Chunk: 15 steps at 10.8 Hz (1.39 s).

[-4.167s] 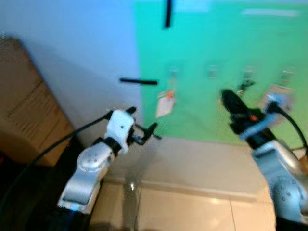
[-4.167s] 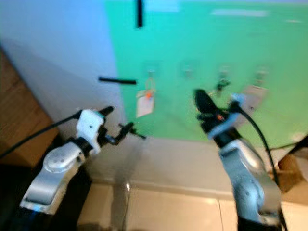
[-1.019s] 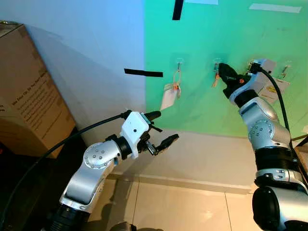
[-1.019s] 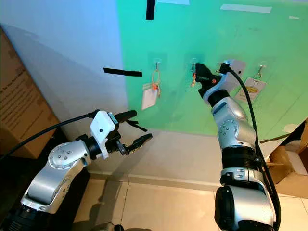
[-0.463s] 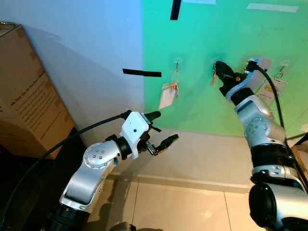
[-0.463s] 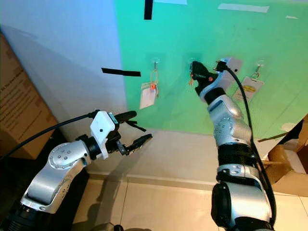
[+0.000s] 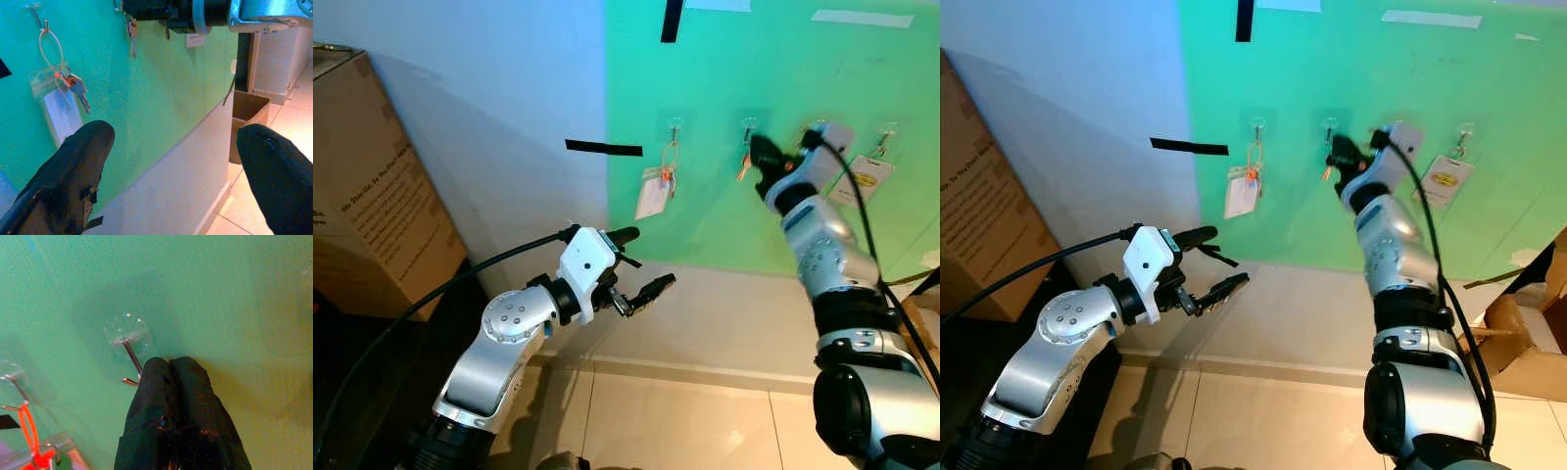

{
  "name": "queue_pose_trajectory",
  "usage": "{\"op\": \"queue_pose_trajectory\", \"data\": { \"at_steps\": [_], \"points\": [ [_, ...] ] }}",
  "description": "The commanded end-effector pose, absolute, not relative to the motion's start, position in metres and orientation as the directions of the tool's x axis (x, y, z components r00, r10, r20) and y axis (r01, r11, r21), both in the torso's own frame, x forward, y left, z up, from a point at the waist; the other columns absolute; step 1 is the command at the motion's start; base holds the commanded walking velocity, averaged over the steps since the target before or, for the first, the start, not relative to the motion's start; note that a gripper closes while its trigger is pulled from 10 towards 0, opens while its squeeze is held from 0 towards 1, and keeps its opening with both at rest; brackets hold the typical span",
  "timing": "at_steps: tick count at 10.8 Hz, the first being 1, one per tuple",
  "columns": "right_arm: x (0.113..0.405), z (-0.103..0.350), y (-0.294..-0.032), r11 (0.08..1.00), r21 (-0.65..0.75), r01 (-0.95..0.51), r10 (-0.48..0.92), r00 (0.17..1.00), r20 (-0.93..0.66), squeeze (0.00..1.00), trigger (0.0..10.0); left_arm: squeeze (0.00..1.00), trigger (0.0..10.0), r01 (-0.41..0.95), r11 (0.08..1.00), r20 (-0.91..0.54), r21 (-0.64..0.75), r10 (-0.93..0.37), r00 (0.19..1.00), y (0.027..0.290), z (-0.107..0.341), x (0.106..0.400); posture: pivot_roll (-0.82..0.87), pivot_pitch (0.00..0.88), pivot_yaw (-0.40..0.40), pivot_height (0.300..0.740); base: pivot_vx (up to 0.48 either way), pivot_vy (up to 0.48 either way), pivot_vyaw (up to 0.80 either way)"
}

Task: Hang keys on a hook

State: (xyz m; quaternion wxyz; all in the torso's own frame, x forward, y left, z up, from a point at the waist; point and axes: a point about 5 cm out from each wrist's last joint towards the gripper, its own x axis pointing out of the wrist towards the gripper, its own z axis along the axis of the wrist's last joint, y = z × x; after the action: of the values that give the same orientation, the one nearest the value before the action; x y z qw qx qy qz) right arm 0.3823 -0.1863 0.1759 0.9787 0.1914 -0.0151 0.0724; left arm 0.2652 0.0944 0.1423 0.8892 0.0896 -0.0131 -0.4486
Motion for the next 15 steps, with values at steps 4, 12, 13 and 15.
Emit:
{"op": "queue_pose_trajectory", "data": {
  "at_steps": [4,12,13,15],
  "points": [
    [0.381,0.171,-0.192,0.916,0.391,-0.088,0.079,0.996,0.039,0.0,10.0,0.0,10.0,0.796,0.574,-0.046,0.189,-0.805,0.592,0.093,0.148,0.265,-0.08,0.0,0.005,0.74,0.0,0.0,0.0],
    [0.361,0.173,-0.185,0.862,0.47,-0.19,0.141,0.98,0.137,0.0,10.0,0.0,10.0,0.792,0.583,-0.05,0.184,-0.799,0.599,0.093,0.147,0.265,-0.08,0.0,0.005,0.74,0.0,0.0,0.0],
    [0.355,0.182,-0.177,0.807,0.517,-0.285,0.196,0.955,0.221,0.0,10.0,0.0,10.0,0.794,0.58,-0.05,0.182,-0.801,0.597,0.092,0.147,0.264,-0.09,0.0,0.007,0.74,0.0,0.0,0.0],
    [0.354,0.185,-0.171,0.779,0.539,-0.32,0.214,0.944,0.251,0.0,10.0,0.0,10.0,0.797,0.576,-0.053,0.18,-0.804,0.593,0.091,0.147,0.262,-0.08,0.0,0.006,0.74,0.0,0.0,0.0]
  ]
}}
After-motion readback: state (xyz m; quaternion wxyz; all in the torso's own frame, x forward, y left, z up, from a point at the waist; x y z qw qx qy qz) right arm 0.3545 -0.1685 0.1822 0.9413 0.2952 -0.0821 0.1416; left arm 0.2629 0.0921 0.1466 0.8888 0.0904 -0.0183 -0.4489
